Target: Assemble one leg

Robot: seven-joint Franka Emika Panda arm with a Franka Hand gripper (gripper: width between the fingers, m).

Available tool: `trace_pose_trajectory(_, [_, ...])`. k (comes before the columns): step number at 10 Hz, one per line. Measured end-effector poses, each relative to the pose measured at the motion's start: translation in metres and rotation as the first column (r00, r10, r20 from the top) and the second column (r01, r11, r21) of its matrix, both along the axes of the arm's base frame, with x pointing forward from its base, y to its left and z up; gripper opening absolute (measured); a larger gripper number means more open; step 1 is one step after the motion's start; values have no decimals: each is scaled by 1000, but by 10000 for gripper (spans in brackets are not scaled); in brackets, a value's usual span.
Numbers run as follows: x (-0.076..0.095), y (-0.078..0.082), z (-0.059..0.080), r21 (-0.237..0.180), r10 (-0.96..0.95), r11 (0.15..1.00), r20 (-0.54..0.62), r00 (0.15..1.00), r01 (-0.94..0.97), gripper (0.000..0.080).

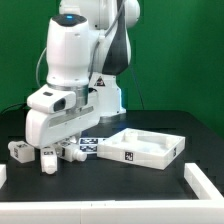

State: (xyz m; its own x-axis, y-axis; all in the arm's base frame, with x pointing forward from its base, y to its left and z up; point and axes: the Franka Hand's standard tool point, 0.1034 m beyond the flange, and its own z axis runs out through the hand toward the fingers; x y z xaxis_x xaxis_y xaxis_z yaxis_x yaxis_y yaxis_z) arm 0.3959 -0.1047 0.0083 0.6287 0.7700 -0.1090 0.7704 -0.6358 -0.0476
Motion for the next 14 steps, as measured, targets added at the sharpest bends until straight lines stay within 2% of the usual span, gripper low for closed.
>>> trace_pose_trajectory(2, [1,-3,1,-1,-5,1000,0,1000,5,272])
trace_pose_trajectory(3, [1,-3,1,-1,-5,1000,0,1000,5,353])
trace_pose_trajectory(4, [2,-4,1,-2,-5,1000,2,1000,5,490])
trace_pose_trajectory(5, [2,-3,1,-2,-5,1000,3,1000,5,490])
trace_pose_trajectory(6, [3,-2,3,-2,-7,1000,4,1000,7,614])
trace_pose_trajectory(7, [9,5,15,-5,-13,1000,13,1000,13,639])
trace_pose_trajectory(8, [14,16,34,-6,-25,1000,5,1000,25,639])
trace_pose_trajectory(9, [22,31,54,-5,-9,1000,20,1000,9,648])
trace_pose_trajectory(10, [29,50,64,-4,1,1000,41,999,-1,649])
trace_pose_trajectory(11, [34,74,67,0,14,1000,56,998,-14,649])
trace_pose_trajectory(12, [36,93,62,2,2,1000,70,998,-2,649])
trace_pose_trajectory(13, [35,95,53,-1,-33,999,75,997,33,649])
trace_pose_trajectory(14, [35,93,53,-1,-24,1000,70,997,25,649])
